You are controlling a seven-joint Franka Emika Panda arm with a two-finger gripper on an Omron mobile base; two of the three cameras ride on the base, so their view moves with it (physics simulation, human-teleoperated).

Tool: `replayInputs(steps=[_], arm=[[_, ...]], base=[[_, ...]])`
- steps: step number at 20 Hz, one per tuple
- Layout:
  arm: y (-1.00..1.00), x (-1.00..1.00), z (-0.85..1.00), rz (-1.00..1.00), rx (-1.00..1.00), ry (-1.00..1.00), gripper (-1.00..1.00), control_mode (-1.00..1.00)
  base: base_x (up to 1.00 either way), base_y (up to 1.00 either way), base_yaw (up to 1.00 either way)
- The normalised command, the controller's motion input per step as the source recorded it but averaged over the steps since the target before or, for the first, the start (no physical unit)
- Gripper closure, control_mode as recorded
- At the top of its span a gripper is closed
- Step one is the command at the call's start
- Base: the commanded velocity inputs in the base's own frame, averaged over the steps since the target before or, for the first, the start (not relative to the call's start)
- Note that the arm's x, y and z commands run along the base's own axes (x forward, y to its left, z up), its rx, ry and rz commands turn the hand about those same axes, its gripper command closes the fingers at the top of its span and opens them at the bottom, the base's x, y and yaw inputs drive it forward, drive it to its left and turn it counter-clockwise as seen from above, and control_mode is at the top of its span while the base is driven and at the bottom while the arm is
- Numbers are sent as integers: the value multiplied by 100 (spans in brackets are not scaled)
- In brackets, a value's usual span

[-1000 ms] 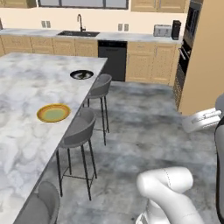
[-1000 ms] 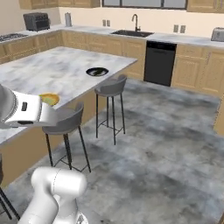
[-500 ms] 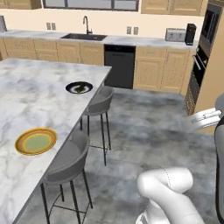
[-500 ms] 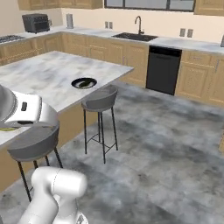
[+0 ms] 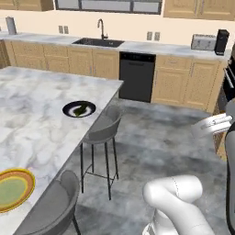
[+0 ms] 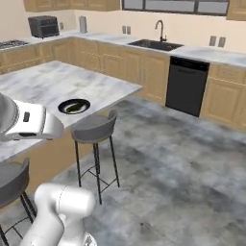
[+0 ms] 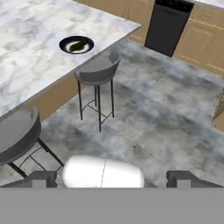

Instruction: Transport the fish and cucumber to the fridge. Place the fish on the rack containing meat and place the cucumber on the rack containing the vegetable, ensuring meats and vegetables are on different racks.

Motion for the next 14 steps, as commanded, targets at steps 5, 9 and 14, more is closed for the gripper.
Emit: replayInputs(steps=[5,9,14], arm=[[0,0,0,0,0,0,-100,100],[0,0,0,0,0,0,-100,100],[0,0,0,0,0,0,-100,100]], base=[[100,-32,55],[99,-86,51],[61,-46,42]])
